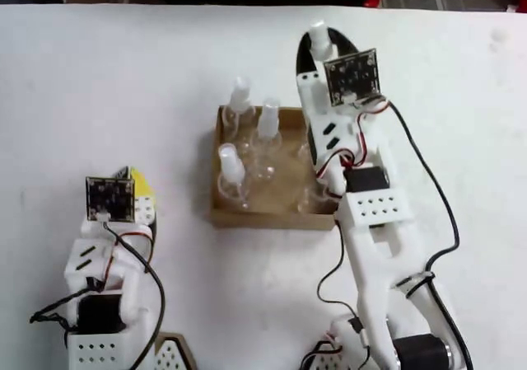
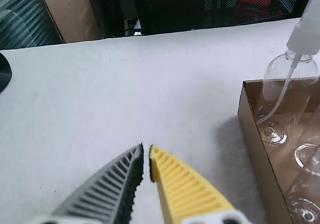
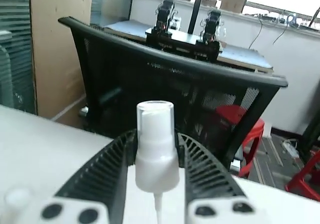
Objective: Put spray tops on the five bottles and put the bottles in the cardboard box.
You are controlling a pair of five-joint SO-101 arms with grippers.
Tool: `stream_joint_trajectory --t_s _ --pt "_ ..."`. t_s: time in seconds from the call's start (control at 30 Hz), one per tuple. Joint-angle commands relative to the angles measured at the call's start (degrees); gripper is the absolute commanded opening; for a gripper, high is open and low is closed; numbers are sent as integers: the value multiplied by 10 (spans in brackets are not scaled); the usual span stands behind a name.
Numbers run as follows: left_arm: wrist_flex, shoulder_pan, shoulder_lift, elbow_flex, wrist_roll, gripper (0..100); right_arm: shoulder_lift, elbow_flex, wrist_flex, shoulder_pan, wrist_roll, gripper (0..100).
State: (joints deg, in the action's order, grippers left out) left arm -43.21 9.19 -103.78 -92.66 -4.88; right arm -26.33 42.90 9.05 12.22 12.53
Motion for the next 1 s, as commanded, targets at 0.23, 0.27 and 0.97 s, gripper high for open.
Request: stream_joint_trajectory --t_s 0.23,0.27,0.97 --pt "18 -6 -6 6 -5 24 -12 48 16 -9 -108 15" --pt "18 -6 -6 6 -5 24 -12 53 16 -13 -127 15" --pt "18 -6 -6 5 -5 24 -12 215 188 -17 -146 18"
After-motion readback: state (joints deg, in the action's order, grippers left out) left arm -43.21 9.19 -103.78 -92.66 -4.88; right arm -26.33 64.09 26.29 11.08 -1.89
